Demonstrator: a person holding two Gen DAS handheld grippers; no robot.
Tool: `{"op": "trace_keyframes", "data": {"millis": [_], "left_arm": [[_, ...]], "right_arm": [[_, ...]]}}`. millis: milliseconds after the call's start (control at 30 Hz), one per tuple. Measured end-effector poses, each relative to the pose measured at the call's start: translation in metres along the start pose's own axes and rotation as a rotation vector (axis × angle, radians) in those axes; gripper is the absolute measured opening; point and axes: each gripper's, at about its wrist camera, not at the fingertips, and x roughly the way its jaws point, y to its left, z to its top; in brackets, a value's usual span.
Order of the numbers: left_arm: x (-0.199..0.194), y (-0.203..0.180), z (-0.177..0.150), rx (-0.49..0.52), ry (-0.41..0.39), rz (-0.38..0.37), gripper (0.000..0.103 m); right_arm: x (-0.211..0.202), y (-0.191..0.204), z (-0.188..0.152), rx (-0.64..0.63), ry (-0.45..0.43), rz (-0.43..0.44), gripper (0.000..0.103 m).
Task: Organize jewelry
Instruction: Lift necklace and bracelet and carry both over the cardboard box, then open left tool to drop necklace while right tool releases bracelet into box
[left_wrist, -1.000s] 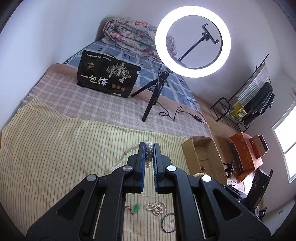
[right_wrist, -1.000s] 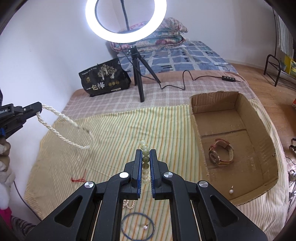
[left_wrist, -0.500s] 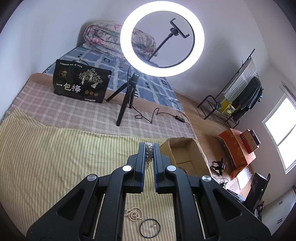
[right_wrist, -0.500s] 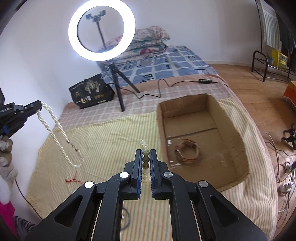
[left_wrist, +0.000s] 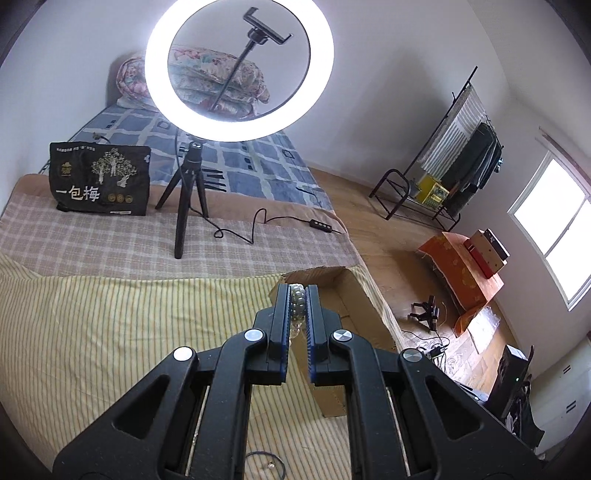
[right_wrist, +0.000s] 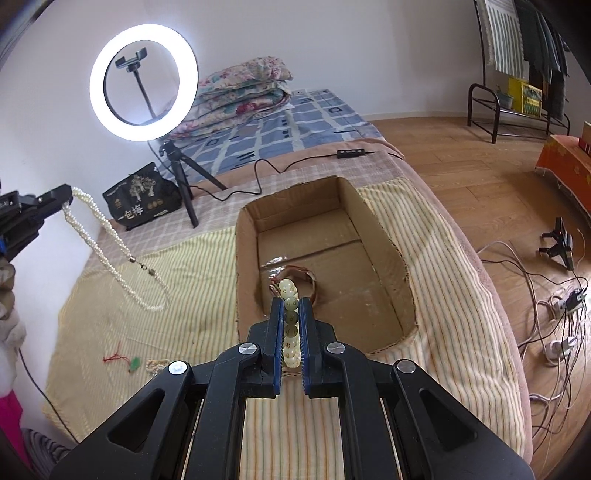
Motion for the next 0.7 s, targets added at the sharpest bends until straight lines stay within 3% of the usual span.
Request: {"op": "trace_keyframes", "data": {"millis": [367,700], "left_arm": [[0.042,-0.063,0.026,0.079,0.021,-0.037,0.005],[0.117,-0.102,0.037,0.117,0.099,-0.022,0.005]], "right_arm": [[0.012,-0.007,0.002,0.025,0.023,0.01,0.006],[0.031,-0.016,0.003,0.062,0.067,0.021,0.006]]}}
